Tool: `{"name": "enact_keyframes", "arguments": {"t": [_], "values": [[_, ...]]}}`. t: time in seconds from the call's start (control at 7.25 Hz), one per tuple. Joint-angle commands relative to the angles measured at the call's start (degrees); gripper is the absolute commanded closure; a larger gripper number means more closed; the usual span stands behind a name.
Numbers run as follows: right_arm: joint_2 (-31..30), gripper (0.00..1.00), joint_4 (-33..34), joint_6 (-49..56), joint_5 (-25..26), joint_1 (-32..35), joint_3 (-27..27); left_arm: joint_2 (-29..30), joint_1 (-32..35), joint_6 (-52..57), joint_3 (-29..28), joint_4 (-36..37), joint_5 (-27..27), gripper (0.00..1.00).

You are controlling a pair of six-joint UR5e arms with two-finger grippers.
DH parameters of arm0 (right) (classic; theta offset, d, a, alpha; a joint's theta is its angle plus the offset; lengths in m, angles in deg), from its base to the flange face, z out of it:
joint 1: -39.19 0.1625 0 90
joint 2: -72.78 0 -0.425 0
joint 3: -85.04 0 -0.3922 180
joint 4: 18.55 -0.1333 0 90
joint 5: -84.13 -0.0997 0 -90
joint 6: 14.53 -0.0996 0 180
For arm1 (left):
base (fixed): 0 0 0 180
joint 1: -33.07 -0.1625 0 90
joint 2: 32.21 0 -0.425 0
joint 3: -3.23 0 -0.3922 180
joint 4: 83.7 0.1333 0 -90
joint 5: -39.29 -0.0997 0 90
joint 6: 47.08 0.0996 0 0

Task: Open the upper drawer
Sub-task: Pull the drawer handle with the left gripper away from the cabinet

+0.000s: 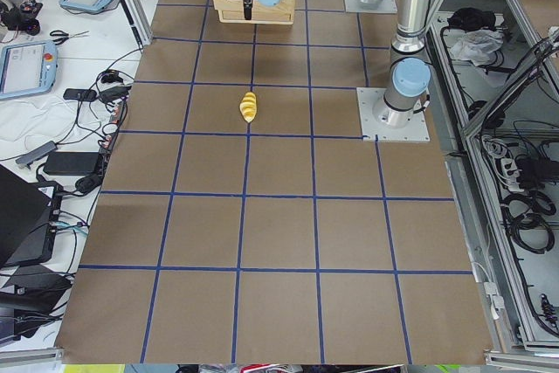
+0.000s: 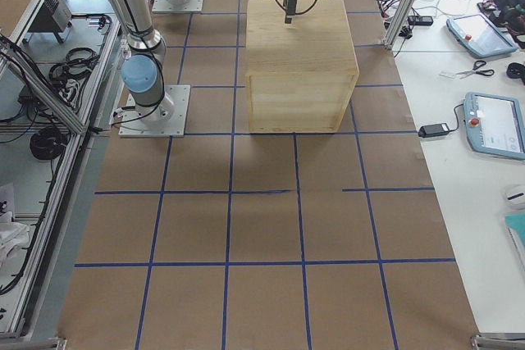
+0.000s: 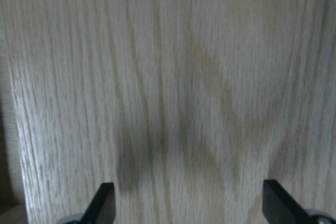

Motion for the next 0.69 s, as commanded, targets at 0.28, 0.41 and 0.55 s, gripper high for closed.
{"name": "enact_keyframes", "arguments": {"t": [0.28, 0.41, 0.55], "values": [[0.0, 0.0, 0.0, 0.06, 0.0, 0.0, 0.0, -1.83, -3.04, 4.37, 0.77, -1.8, -0.36, 0.0], [0.0, 0.0, 0.0, -0.02, 0.0, 0.0, 0.09, -2.27, -3.57, 4.82, 1.12, -1.9, -0.37, 0.0], [0.0, 0.0, 0.0, -0.02, 0.0, 0.0, 0.0, -2.71, -4.36, 5.78, 1.29, -1.9, -0.37, 0.0]]}}
